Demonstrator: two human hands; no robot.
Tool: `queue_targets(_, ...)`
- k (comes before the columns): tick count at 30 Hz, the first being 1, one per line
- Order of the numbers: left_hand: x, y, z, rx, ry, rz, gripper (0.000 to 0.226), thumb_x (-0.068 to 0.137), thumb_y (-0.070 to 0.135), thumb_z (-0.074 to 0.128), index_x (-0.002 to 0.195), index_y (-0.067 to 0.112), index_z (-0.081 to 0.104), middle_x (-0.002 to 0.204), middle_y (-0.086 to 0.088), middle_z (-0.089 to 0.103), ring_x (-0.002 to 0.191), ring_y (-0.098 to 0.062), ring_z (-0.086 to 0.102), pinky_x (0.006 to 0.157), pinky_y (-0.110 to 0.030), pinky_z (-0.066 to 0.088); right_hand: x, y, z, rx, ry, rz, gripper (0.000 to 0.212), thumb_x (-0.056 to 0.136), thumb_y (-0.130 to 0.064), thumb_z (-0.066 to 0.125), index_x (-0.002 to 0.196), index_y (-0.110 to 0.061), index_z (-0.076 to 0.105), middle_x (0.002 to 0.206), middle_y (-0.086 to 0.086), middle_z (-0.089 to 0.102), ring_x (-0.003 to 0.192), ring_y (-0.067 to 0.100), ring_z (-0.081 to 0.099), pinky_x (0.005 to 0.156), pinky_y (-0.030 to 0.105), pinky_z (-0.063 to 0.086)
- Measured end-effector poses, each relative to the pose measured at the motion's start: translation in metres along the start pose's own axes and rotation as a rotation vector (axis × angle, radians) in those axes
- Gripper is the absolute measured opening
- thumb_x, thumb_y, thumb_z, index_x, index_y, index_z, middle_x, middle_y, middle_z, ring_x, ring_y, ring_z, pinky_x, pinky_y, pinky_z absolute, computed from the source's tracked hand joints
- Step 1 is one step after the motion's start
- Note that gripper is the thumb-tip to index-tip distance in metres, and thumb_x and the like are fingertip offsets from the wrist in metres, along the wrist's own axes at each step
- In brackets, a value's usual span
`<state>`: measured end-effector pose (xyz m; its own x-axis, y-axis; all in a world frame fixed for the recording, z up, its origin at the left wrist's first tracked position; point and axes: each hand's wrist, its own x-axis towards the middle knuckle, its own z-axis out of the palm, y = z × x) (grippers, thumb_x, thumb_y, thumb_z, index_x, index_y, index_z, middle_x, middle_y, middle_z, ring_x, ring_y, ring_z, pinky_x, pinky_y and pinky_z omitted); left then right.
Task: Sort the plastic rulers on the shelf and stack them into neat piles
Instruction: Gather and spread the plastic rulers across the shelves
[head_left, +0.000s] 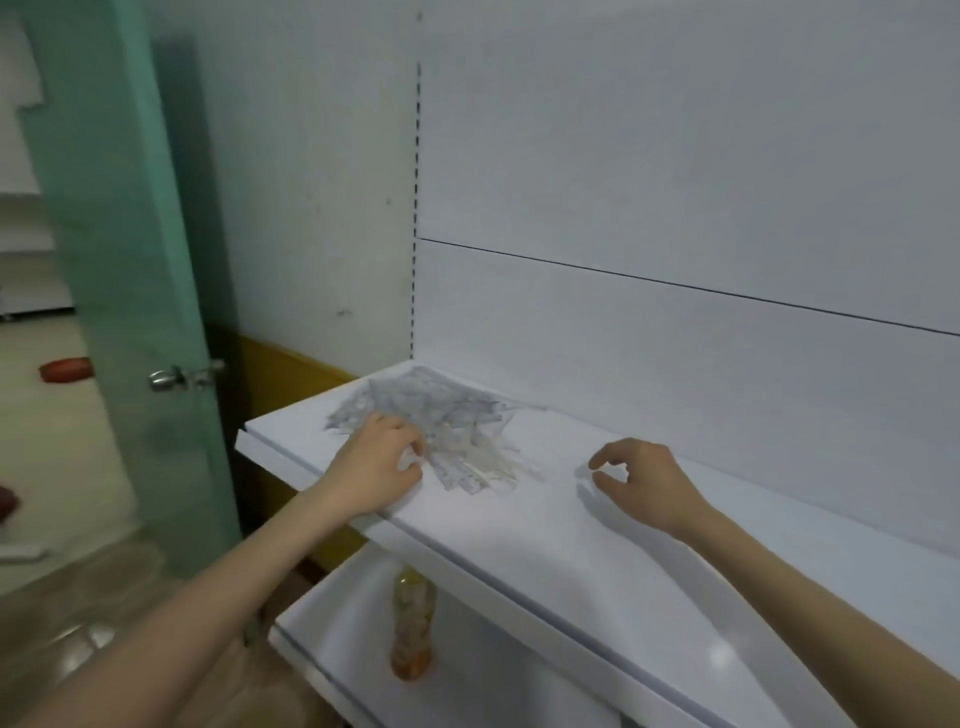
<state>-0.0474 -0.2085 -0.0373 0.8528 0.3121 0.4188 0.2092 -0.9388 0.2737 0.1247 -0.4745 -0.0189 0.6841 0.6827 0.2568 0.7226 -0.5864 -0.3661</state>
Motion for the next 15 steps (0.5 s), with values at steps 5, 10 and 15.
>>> queue_targets(5, 0.001, -0.115, -0.027, 0.005, -0.036, -0.092, 0.014, 0.086, 0.025, 0.061, 0.099, 0.027, 0.060, 0.119, 0.004, 0.056, 0.117, -0.014, 0.041, 0.101, -0.034, 0.038, 0.081, -0.095, 0.066, 0.036, -0.096, -0.119, 0.039, 0.089, -0.035, 0.062, 0.123, -0.016, 0.063, 0.128, 0.003, 0.061, 0.118, 0.019, 0.054, 0.097, 0.030, 0.043)
queue_targets(10, 0.032, -0.182, -0.031, 0.004, -0.054, -0.086, 0.019, 0.091, 0.020, 0.057, 0.107, 0.028, 0.060, 0.122, 0.006, 0.055, 0.113, -0.009, 0.046, 0.097, -0.025, 0.038, 0.128, -0.139, 0.108, -0.051, -0.226, -0.148, 0.067, 0.086, -0.052, 0.061, 0.142, -0.019, 0.045, 0.140, 0.003, 0.052, 0.130, 0.021, 0.046, 0.103, 0.032, 0.038)
queue_targets(15, 0.075, -0.181, -0.014, -0.102, -0.152, 0.085, 0.044, 0.089, 0.002, 0.050, 0.129, 0.021, 0.054, 0.136, 0.004, 0.049, 0.127, -0.013, 0.042, 0.102, -0.022, 0.031, 0.137, -0.146, 0.117, -0.062, -0.128, -0.069, 0.048, 0.088, -0.044, 0.062, 0.129, -0.018, 0.060, 0.127, 0.002, 0.064, 0.120, 0.021, 0.056, 0.098, 0.035, 0.045)
